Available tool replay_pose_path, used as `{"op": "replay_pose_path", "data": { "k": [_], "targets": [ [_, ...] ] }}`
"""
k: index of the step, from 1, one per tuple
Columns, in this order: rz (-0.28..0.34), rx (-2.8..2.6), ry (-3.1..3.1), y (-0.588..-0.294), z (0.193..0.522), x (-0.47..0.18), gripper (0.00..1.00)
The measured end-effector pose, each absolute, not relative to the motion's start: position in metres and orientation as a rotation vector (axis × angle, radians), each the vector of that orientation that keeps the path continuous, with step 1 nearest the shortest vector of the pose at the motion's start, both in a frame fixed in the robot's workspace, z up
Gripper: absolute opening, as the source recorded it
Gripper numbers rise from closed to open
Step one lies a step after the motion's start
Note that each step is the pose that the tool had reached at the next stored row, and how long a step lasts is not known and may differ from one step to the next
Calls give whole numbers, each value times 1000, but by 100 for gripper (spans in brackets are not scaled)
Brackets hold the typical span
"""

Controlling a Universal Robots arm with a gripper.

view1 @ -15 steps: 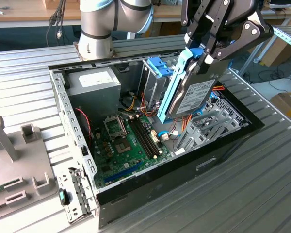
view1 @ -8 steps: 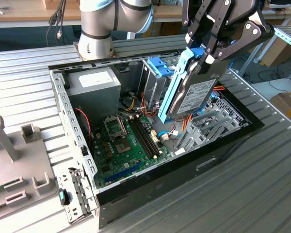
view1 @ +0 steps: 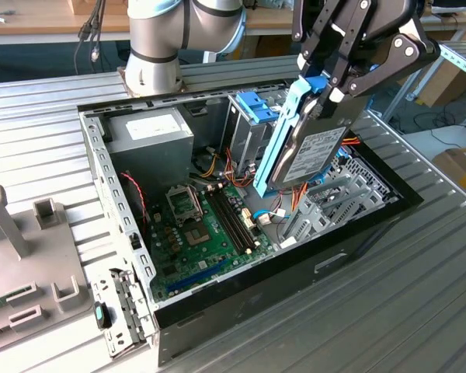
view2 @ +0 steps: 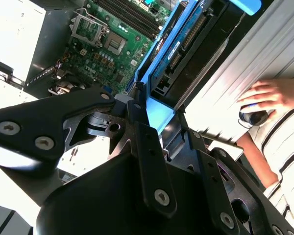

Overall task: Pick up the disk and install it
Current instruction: 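Insert the disk into the insertion slot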

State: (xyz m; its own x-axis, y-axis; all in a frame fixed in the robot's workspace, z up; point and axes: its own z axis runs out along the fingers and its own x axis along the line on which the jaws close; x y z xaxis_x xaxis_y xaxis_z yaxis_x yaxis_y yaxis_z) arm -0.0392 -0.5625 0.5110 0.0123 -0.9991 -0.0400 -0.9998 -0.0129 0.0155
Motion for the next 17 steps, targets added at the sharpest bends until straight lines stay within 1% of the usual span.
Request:
{"op": "replay_pose_path", "data": {
  "k": [2,9,17],
  "targets": [
    [61,-2222,2196,-567,511,-39,36],
    [61,-2222,2195,-567,511,-37,36],
    [61,-2222,2196,-567,511,-14,36]
  ]
}}
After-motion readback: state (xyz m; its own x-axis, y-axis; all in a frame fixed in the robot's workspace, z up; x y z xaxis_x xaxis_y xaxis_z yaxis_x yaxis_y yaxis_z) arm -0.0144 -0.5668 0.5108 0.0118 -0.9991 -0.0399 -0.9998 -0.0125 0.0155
